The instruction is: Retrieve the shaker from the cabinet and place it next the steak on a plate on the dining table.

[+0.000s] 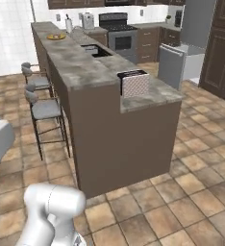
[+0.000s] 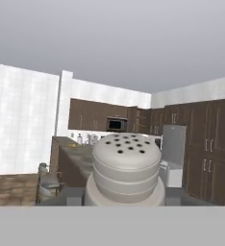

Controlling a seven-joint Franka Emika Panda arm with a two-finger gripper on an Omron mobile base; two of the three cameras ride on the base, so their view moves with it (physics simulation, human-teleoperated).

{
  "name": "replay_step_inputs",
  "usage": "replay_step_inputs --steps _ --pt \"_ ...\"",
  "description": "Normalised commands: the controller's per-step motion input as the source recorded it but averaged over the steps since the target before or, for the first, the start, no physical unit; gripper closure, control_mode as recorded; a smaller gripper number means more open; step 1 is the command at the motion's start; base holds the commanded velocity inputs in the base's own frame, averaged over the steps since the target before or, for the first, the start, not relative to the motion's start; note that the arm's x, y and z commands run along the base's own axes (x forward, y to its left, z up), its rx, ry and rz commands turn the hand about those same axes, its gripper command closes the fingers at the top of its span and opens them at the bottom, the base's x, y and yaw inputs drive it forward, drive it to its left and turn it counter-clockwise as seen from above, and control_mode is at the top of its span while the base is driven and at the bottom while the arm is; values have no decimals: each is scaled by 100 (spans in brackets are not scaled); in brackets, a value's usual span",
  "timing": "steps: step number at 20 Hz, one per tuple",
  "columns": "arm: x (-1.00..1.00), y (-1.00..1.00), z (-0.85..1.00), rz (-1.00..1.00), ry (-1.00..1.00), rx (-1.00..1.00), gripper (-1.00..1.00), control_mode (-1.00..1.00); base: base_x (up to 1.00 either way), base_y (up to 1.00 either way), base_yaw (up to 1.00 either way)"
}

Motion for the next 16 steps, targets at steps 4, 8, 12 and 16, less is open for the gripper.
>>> replay_step_inputs --steps 4,8,12,16 --pt "0 0 0 0 0 0 100 100 0 100 -36" --pt "0 0 0 0 0 0 100 100 0 100 -34" --pt "0 0 0 0 0 0 100 100 0 100 -34" --pt "0 0 0 0 0 0 100 100 0 100 -32"
